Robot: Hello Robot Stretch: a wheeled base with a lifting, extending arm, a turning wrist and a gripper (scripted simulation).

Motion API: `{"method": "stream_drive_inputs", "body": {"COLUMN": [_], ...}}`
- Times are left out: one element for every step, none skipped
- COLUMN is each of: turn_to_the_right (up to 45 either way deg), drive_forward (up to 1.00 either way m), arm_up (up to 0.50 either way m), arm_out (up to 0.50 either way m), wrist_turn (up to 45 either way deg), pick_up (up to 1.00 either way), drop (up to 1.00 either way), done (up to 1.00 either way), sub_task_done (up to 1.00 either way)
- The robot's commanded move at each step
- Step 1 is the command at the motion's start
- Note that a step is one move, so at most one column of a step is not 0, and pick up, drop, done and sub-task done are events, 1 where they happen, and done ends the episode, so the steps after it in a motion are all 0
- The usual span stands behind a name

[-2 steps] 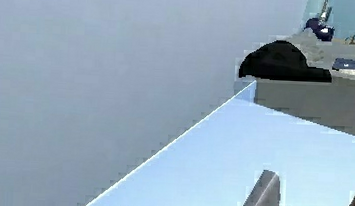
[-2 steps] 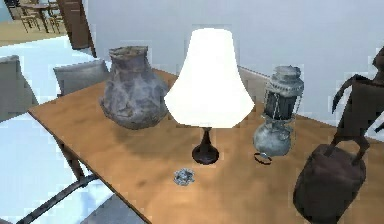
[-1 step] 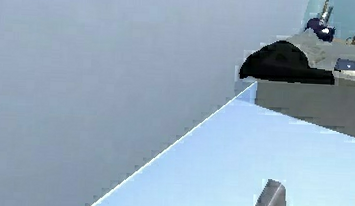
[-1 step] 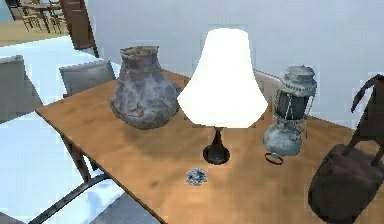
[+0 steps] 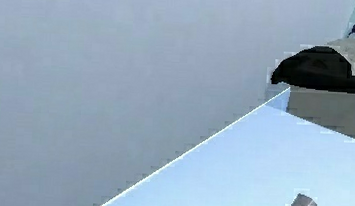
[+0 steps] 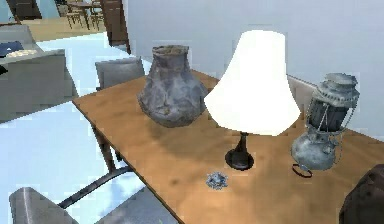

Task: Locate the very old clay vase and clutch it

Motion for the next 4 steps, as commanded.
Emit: {"method": "stream_drive_inputs", "body": {"turn_to_the_right": [0.0,0.0,0.0,0.0], "drive_forward": [0.0,0.0,0.0,0.0], "arm_up": [0.5,0.38,0.0,0.0], "arm_out": [0.0,0.0,0.46,0.0], "wrist_turn": [0.0,0.0,0.0,45.0], "pick_up": [0.0,0.0,0.0,0.0], "drop": [0.0,0.0,0.0,0.0], "done": [0.0,0.0,0.0,0.0], "sub_task_done": [0.0,0.0,0.0,0.0]}}
